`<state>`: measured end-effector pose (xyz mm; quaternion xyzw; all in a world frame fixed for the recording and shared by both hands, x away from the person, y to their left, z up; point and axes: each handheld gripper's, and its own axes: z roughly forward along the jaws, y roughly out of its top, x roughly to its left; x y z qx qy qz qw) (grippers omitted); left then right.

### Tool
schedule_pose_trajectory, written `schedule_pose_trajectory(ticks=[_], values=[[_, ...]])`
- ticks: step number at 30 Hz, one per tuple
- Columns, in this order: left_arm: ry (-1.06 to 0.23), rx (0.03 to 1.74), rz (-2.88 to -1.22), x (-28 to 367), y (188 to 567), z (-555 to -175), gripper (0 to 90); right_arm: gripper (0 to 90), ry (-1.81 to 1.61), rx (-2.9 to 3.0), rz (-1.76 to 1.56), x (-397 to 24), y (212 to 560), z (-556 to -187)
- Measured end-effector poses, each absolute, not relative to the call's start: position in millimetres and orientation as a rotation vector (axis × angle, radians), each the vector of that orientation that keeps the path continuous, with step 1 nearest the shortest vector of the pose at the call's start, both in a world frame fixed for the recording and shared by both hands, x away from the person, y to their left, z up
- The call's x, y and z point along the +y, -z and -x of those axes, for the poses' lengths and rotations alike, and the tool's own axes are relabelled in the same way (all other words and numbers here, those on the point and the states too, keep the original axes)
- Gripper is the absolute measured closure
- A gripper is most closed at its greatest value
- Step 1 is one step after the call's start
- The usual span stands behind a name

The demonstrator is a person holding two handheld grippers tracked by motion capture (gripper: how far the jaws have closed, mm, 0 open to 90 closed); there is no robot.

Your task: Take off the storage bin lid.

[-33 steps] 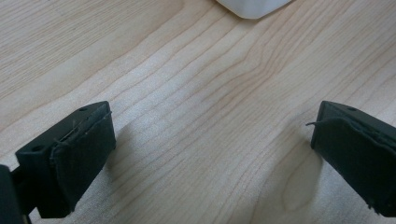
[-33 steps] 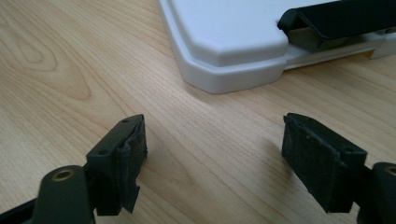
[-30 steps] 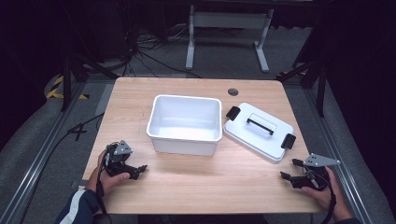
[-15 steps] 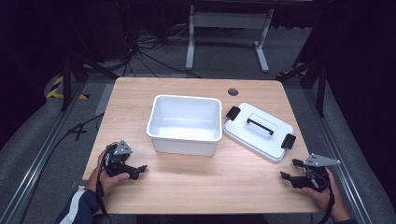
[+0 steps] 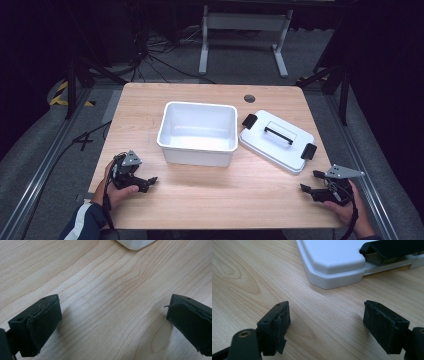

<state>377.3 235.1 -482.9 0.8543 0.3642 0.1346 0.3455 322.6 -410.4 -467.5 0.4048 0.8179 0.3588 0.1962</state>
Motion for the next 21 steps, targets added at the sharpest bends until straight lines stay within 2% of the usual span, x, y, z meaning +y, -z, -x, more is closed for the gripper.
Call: schedule_pose_trajectory(ticks=[21], values=[[-0.355, 0.959, -2.219, 234.4, 482.5, -376.9, 0.2, 21.1, -1.0, 2.287, -1.138, -410.4, 467.6, -322.7]])
